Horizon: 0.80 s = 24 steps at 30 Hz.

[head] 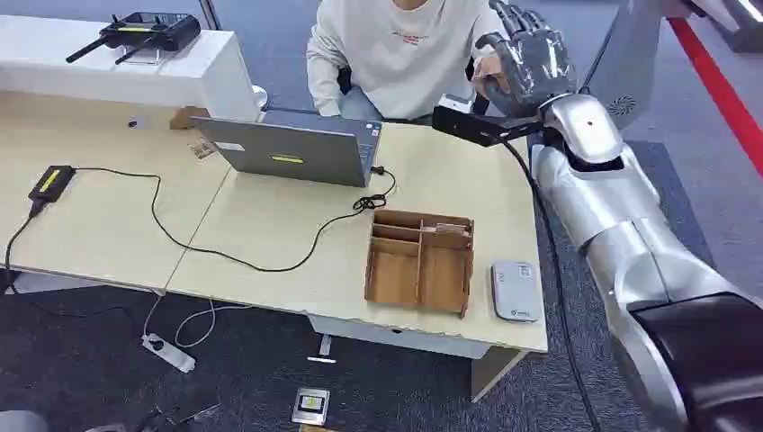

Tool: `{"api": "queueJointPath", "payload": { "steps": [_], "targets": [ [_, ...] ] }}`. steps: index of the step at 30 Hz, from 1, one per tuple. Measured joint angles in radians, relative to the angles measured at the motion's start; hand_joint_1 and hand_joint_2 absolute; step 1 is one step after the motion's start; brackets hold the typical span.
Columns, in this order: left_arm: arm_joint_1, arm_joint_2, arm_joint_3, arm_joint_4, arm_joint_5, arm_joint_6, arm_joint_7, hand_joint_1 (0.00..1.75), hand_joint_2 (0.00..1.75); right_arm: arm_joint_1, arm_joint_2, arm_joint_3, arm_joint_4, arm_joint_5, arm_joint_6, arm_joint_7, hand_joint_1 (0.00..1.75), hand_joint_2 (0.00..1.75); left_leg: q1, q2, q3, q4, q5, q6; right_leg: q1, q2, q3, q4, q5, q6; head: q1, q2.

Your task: Pass the card to the sensor for recognition and then transmit it.

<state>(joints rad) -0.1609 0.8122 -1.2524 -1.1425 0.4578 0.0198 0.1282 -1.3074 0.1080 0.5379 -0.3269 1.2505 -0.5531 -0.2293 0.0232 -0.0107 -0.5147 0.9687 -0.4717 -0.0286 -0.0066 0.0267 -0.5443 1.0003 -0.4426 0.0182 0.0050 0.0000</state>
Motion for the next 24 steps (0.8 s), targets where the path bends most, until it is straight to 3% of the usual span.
{"api": "queueJointPath", "payload": {
  "steps": [8, 24],
  "targets": [
    [-0.001, 0.002, -0.001, 0.021, 0.005, -0.007, -0.039, 0.0, 1.75, 0.0, 0.012, 0.0, 0.0, -0.019, 0.005, -0.014, 1.75, 1.75, 0.0, 0.0, 0.0, 0.0, 0.0, 0.0, 0.0, 0.0, 0.0, 0.0, 0.0, 0.0, 0.0, 0.0],
    [-0.003, 0.004, -0.007, 0.042, 0.0, -0.009, -0.053, 0.0, 1.75, 0.0, 0.019, 0.0, 0.0, -0.026, 0.01, -0.02, 1.75, 1.75, 0.0, 0.0, 0.0, 0.0, 0.0, 0.0, 0.0, 0.0, 0.0, 0.0, 0.0, 0.0, 0.0, 0.0]
  ]
}}
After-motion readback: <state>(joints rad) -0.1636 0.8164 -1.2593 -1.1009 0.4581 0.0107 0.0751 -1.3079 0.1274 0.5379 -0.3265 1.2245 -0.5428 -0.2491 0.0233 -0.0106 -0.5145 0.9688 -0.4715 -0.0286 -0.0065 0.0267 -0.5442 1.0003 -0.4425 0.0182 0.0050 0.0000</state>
